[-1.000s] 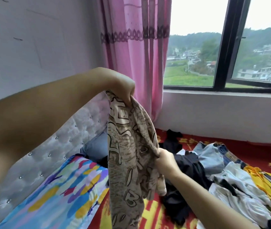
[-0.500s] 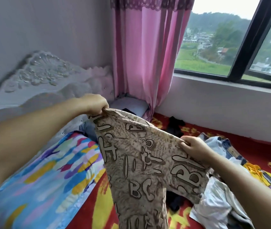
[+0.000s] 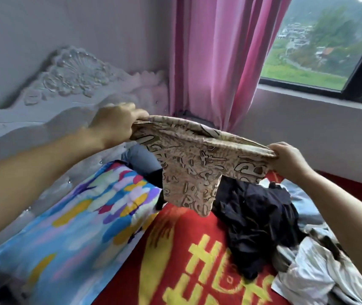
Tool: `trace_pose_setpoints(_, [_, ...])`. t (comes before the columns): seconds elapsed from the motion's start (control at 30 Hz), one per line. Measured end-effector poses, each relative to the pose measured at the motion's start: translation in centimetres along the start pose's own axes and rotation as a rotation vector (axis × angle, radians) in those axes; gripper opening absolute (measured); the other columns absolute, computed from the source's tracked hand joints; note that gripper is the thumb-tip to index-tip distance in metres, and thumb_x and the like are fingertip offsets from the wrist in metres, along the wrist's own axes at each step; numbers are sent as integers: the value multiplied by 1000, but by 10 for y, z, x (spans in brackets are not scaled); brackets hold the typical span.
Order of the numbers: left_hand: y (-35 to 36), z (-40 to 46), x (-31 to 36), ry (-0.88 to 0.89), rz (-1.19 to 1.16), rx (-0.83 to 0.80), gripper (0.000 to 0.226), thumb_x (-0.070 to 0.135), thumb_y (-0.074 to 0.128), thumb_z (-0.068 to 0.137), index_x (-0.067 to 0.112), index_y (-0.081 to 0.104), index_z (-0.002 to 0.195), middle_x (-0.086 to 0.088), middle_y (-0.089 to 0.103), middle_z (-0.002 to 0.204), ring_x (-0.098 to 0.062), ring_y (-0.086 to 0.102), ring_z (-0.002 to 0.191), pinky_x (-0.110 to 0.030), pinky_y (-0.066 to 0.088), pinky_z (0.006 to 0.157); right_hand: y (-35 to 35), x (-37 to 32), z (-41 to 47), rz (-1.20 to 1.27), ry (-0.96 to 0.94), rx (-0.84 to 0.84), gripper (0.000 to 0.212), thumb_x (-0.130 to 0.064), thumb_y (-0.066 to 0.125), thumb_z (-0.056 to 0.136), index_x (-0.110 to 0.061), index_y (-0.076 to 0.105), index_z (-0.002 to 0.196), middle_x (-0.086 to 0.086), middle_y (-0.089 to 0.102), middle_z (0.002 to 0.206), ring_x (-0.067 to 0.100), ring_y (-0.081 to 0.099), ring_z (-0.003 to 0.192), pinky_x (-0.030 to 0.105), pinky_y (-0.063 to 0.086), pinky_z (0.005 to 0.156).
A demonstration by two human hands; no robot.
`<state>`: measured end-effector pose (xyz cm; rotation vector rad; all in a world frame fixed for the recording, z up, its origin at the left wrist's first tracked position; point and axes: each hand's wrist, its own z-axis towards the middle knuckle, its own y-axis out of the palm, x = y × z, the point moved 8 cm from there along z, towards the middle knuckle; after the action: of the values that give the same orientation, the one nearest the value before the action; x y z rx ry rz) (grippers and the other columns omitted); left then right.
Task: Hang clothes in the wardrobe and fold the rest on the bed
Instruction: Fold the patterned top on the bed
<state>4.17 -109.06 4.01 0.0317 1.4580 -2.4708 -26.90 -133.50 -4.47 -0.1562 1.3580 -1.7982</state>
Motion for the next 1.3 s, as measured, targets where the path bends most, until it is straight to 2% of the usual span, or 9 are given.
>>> trace_pose_setpoints(0.3, [141,-259,130,512,-128,-187,30,18,52,85,24,71,108,1,56,70,-19,53,58,-25,41,55,132,33,-168,-296,-386,-349,27,-4,74,53,-21,70,73,-5,68,71,22,70,78,42,46,81])
trace_pose_setpoints(0.4, [223,-355,207,539,-225,-534,32,16,48,83,26,69,105,6,57,72,-13,56,64,-25,41,59,189,75,-254,-114,-356,-428,40,2,74,50,-28,68,76,-18,65,76,5,66,99,42,33,103])
trace_pose_setpoints(0.57, [342,-506,321,496,-175,-1381,54,2,39,92,18,33,143,-18,43,138,-36,44,126,-48,39,96,308,184,-461,-477,-21,-1292,58,-1,47,89,-36,48,135,-12,27,154,11,11,147,58,5,114])
trace_pose_setpoints(0.67, [367,-539,369,492,-101,-1609,45,9,38,97,15,42,141,-16,44,142,-36,42,130,-56,31,104,321,215,-526,-380,163,-1401,55,-10,45,90,-38,47,137,-9,27,153,15,23,143,54,15,114])
trace_pose_setpoints(0.73, [377,-519,396,467,-143,-1545,31,9,43,94,9,58,122,-14,60,123,-33,57,113,-45,44,93,318,236,-523,-288,331,-1253,42,-16,43,90,-34,58,125,-5,50,136,19,43,131,42,33,109])
trace_pose_setpoints(0.87, [384,-421,431,309,-300,-912,33,36,82,64,16,67,86,-1,63,82,-18,64,72,-24,51,59,323,272,-483,-39,668,-854,38,-20,46,98,-9,52,133,14,55,133,29,48,125,34,37,101])
trace_pose_setpoints(1.0, [426,-392,463,115,-345,-840,68,44,57,90,14,31,145,-11,38,137,-27,42,125,-36,40,100,360,267,-459,103,823,-756,46,-40,54,95,-8,49,127,12,62,116,32,58,108,37,44,81])
trace_pose_setpoints(1.13, [465,-395,471,9,-350,-936,70,27,46,98,19,4,153,-11,0,160,-24,4,147,-38,17,115,392,254,-452,43,848,-905,22,-27,56,89,-12,44,78,5,51,73,23,51,65,29,35,53])
trace_pose_setpoints(1.3, [464,-407,466,-144,-755,-1017,98,66,47,85,32,-19,149,6,-18,158,-11,-1,145,-38,13,117,360,223,-406,737,891,-662,26,-21,65,84,5,61,87,6,52,70,20,49,63,31,41,58])
